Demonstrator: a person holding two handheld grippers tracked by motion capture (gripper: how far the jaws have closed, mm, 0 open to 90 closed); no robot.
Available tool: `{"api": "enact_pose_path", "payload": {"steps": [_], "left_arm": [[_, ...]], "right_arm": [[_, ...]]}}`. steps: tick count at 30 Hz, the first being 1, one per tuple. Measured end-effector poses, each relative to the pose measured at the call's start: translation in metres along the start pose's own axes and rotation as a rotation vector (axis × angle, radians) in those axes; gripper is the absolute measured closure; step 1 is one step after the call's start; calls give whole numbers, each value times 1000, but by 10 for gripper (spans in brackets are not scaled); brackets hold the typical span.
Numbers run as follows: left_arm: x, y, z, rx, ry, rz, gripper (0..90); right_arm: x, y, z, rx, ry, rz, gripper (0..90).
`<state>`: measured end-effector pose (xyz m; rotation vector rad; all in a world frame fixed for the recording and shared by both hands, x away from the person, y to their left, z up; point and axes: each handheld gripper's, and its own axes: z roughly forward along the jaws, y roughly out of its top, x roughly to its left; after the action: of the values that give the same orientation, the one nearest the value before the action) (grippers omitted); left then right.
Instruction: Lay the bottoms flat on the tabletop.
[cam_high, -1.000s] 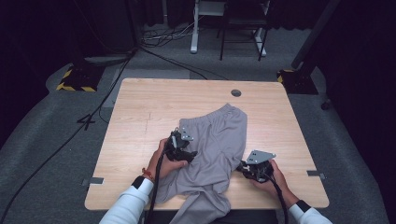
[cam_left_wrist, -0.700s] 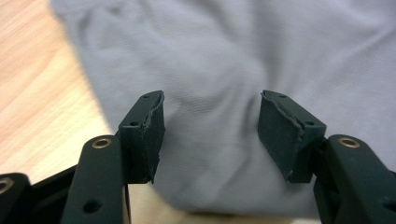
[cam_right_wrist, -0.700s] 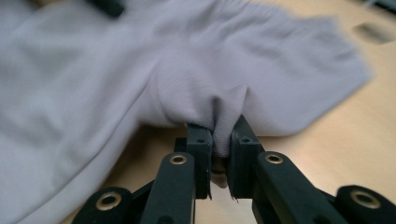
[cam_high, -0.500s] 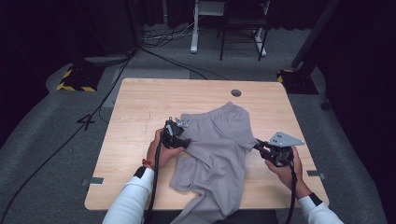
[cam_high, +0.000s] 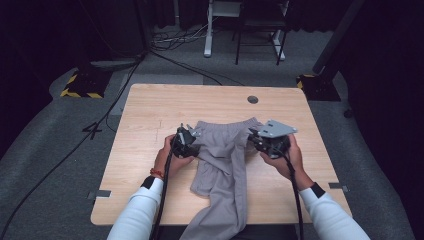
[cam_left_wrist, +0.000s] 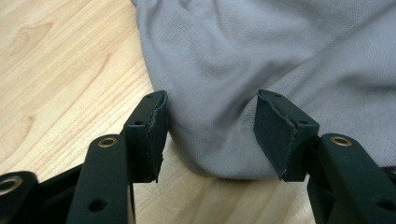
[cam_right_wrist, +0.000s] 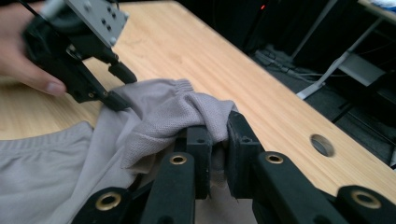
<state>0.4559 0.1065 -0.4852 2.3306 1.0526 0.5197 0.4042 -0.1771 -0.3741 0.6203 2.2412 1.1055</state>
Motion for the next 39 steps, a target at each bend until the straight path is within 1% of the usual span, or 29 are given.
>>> {"api": "enact_pose_path", "payload": {"steps": [1, 3, 4, 5, 6, 8, 9, 11, 12, 13, 14, 15, 17, 19, 20, 21, 23, 25, 26, 28, 29, 31, 32, 33, 35, 36, 37, 38, 39], "left_arm": [[0, -1, -1, -1, -1, -3, 442], [2, -3, -1, -2, -13, -16, 440], [2, -3, -1, -2, -13, -16, 439], [2, -4, -2, 1, -14, -27, 423], [2, -4, -2, 1, -14, -27, 395], [-3, -6, -5, -33, -70, -32, 358], [-6, -7, -8, -56, -86, -30, 348], [-14, -7, -14, -86, -134, -33, 326], [-20, -6, -17, -102, -155, -18, 319], [-20, -6, -17, -102, -155, -18, 311], [-27, -6, -21, -110, -161, 0, 311], [-41, -6, -29, -126, -196, 33, 295], [-53, -7, -35, -136, -227, 68, 290], [-64, -9, -37, -128, -229, 98, 290], [-64, -9, -37, -128, -229, 98, 292], [-69, -11, -35, -123, -248, 110, 296], [-72, -12, -30, -104, -249, 116, 302], [-73, -15, -24, -90, -260, 117, 307], [-74, -16, -22, -86, -263, 110, 315], [-75, -16, -20, -77, -260, 118, 321], [-75, -16, -20, -77, -260, 118, 321], [-77, -17, -18, -75, -244, 129, 326], [-77, -17, -18, -75, -244, 129, 336], [-78, -17, -18, -66, -232, 139, 338], [-77, -18, -17, -77, -230, 135, 344], [-76, -19, -18, -78, -223, 137, 354], [-75, -19, -18, -77, -221, 134, 367], [-75, -19, -18, -77, -221, 134, 377], [-71, -20, -19, -79, -223, 129, 397]], "right_arm": [[0, 1, 10, 15, 25, 5, 812], [3, 2, 31, 48, 39, -3, 811], [3, 2, 31, 48, 39, -3, 811], [5, 1, 50, 80, 52, -19, 808], [5, 0, 60, 101, 59, -17, 805], [7, -4, 78, 141, 81, -10, 779], [9, -6, 87, 163, 68, -17, 750], [11, -11, 100, 202, 53, -5, 628], [12, -13, 104, 218, 43, -1, 583], [12, -13, 104, 218, 43, -1, 583], [12, -15, 106, 221, 39, 4, 548], [10, -18, 106, 225, 71, 31, 456], [8, -20, 101, 237, 85, 32, 432], [4, -21, 89, 232, 125, 42, 412], [4, -21, 89, 232, 125, 42, 412], [1, -26, 75, 214, 128, 45, 424], [-3, -36, 60, 203, 123, 48, 431], [-8, -51, 47, 195, 128, 70, 506], [-10, -59, 43, 203, 125, 67, 515], [-11, -75, 39, 228, 130, 69, 525], [-10, -83, 40, 239, 146, 67, 525], [-6, -94, 44, 273, 148, 59, 522], [-5, -97, 47, 279, 158, 61, 523], [-3, -100, 49, 282, 163, 64, 525], [-1, -103, 55, 289, 143, 46, 548], [-2, -103, 57, 281, 140, 55, 562], [-3, -103, 58, 278, 141, 64, 589], [-3, -103, 59, 275, 127, 67, 644], [-3, -103, 60, 277, 112, 61, 698]]}}
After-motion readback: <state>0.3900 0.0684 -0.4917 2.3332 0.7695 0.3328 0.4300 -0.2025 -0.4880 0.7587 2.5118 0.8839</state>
